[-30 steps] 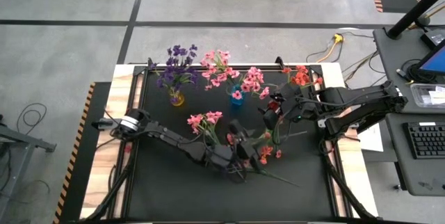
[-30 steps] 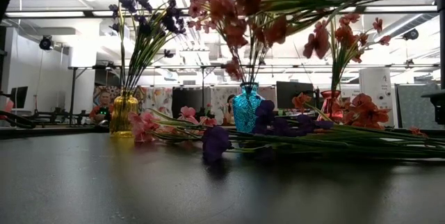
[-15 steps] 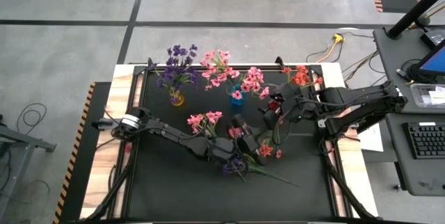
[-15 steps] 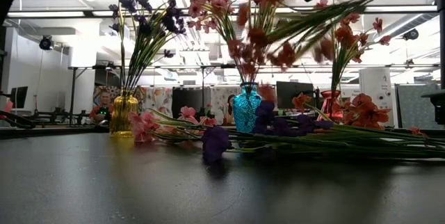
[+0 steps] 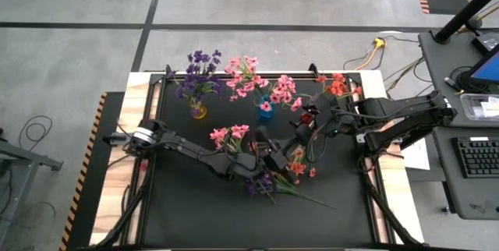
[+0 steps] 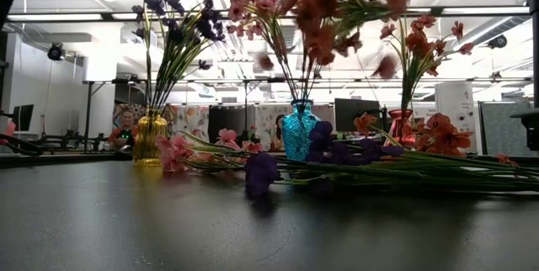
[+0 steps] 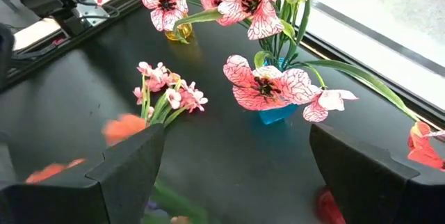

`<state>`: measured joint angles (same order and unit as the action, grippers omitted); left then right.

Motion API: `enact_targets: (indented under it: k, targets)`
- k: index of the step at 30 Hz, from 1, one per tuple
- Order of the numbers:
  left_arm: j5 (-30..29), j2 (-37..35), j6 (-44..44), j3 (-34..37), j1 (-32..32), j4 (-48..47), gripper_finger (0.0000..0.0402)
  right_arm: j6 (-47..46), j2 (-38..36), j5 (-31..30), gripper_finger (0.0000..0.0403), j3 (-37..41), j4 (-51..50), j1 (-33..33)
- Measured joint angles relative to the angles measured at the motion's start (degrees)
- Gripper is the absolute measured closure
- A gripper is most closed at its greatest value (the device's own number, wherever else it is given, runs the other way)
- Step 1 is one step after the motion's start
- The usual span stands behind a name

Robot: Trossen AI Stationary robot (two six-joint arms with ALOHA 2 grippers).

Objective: Sort flowers into vase by color
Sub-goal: Put the orange flower into the red vase

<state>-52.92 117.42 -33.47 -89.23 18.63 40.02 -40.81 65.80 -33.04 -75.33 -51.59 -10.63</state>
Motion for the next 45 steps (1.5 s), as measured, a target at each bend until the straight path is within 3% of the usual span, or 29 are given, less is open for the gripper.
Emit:
enact_targets:
  k: [13,23,32,38,45]
  targets:
    - [3.12,-0.78,-5.04,0.02,0.62,-1.3,0.0401,0.43,0.0,-0.04,0.0051,0.0,0.28,0.0]
    - [-3.29,-3.09,-9.96,0.1,1.62,-3.35,0.0401,0.39,0.0,0.02,0.0051,0.0,-0.39,0.02]
    - [-4.07,-5.06,-4.96,0.1,1.71,-11.56,0.0401,0.36,-0.02,0.04,0.0051,0.0,-0.42,0.02]
    - [-0.48,-5.07,-1.89,0.1,2.1,-13.68,0.0401,0.36,0.0,0.02,0.0051,0.0,0.04,0.02]
    - [3.26,-5.09,8.18,0.1,1.92,-12.85,0.0385,0.35,0.0,0.0,0.0051,0.0,0.04,0.02]
